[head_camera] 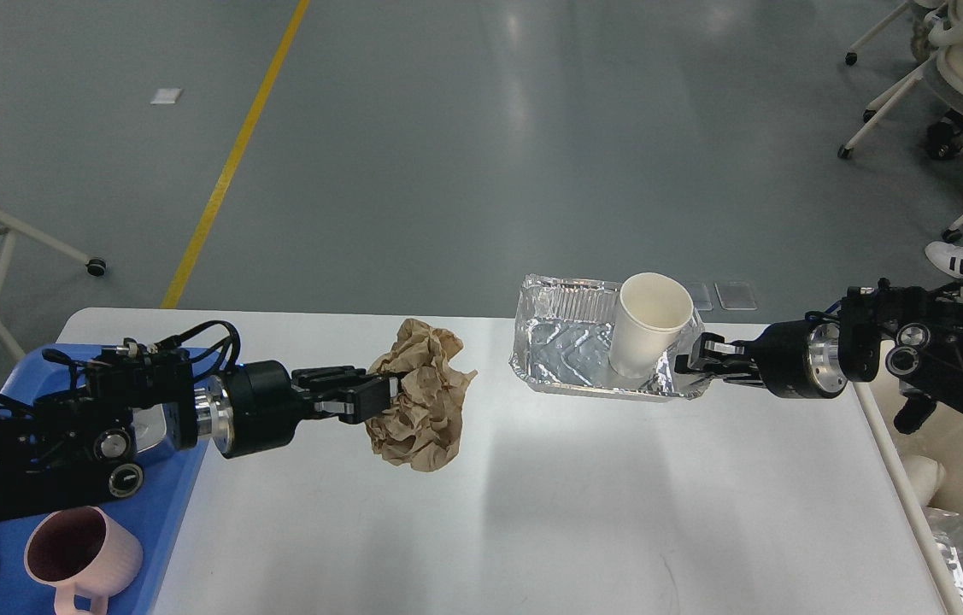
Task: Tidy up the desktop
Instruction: 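Lift the paper bag and release it into the foil tray, then carry the foil tray with the right gripper into the white bin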
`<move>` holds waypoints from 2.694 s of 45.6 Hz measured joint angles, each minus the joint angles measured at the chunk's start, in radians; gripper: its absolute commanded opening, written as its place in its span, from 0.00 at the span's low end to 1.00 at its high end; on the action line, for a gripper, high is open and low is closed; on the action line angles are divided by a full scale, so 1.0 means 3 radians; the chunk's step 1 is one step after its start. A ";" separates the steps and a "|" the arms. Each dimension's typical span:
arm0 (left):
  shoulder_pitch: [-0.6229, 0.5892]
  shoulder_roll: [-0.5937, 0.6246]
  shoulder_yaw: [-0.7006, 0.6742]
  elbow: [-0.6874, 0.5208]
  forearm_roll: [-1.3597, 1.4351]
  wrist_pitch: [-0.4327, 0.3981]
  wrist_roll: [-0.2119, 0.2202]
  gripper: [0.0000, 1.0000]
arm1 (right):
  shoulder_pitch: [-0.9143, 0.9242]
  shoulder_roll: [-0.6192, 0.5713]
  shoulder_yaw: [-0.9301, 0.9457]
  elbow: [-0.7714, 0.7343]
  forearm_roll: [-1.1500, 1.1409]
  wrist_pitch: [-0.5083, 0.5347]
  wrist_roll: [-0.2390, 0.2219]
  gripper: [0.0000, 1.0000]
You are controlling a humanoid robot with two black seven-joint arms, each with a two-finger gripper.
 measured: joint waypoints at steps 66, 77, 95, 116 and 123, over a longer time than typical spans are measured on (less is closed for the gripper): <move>-0.0479 -0.1950 0.0068 0.1957 -0.0913 -0.0394 0.0012 0.76 | 0.0004 -0.0005 0.0031 0.0025 0.0000 -0.0005 0.0005 0.00; -0.0391 -0.1962 -0.0048 0.2008 -0.0912 -0.0302 0.0007 0.94 | 0.0002 -0.0002 0.0056 0.0029 0.0000 -0.0005 0.0005 0.00; -0.0296 -0.2091 -0.0202 0.2008 -0.0970 -0.0292 -0.0001 0.96 | -0.0009 -0.0014 0.0070 0.0030 0.0016 -0.0005 0.0005 0.00; 0.0105 -0.1544 -0.1459 0.1965 -0.1753 -0.0306 -0.0043 0.97 | -0.0129 -0.0065 0.0140 0.0007 0.0090 -0.0016 0.0005 0.00; 0.0630 -0.1372 -0.2327 0.1942 -0.1935 -0.0323 -0.0039 0.97 | -0.0220 -0.0176 0.0158 -0.0006 0.0214 -0.0084 0.0005 0.00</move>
